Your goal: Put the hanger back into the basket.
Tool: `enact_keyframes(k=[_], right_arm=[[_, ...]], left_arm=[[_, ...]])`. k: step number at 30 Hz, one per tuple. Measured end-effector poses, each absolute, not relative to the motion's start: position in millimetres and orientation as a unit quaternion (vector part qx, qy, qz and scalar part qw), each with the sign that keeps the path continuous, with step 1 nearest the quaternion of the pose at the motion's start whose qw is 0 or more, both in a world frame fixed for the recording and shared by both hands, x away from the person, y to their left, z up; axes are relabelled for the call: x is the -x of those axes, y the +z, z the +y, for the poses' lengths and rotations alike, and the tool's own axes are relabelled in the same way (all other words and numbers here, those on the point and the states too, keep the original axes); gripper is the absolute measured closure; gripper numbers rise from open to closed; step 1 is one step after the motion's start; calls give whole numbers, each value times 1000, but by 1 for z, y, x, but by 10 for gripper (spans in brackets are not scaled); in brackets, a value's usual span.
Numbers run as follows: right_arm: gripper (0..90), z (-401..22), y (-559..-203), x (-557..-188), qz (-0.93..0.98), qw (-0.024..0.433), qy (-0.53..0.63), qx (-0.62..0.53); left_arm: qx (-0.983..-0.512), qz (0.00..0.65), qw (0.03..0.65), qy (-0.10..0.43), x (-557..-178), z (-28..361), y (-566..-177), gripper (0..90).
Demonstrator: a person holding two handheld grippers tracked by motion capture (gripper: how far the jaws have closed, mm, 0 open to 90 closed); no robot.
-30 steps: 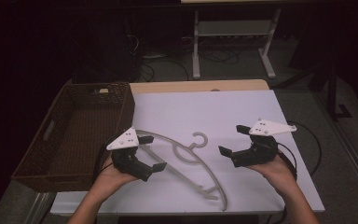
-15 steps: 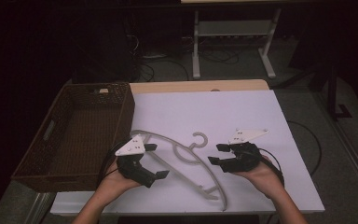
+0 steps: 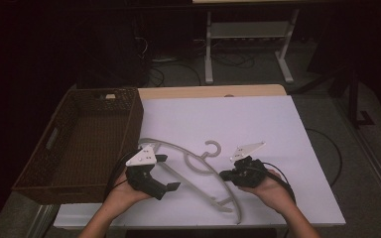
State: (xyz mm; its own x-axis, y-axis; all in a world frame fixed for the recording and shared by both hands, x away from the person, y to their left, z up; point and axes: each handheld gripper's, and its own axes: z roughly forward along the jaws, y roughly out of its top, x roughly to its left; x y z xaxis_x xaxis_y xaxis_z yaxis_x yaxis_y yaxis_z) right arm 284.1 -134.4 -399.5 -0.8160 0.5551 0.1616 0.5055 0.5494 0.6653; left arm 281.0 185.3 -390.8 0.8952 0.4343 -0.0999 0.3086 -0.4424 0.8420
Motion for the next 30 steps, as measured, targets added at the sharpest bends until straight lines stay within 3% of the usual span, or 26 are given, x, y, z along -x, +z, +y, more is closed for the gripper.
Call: enact_keyframes(k=[12, 30], right_arm=[[893, -116, -424, -280, 900, 7, 324, -292], [895, -114, -433, -280, 912, 21, 276, -303]], left_arm=[[-846, 222, 481, 67, -283, 188, -390, 0], [-846, 220, 481, 67, -282, 187, -390, 0]])
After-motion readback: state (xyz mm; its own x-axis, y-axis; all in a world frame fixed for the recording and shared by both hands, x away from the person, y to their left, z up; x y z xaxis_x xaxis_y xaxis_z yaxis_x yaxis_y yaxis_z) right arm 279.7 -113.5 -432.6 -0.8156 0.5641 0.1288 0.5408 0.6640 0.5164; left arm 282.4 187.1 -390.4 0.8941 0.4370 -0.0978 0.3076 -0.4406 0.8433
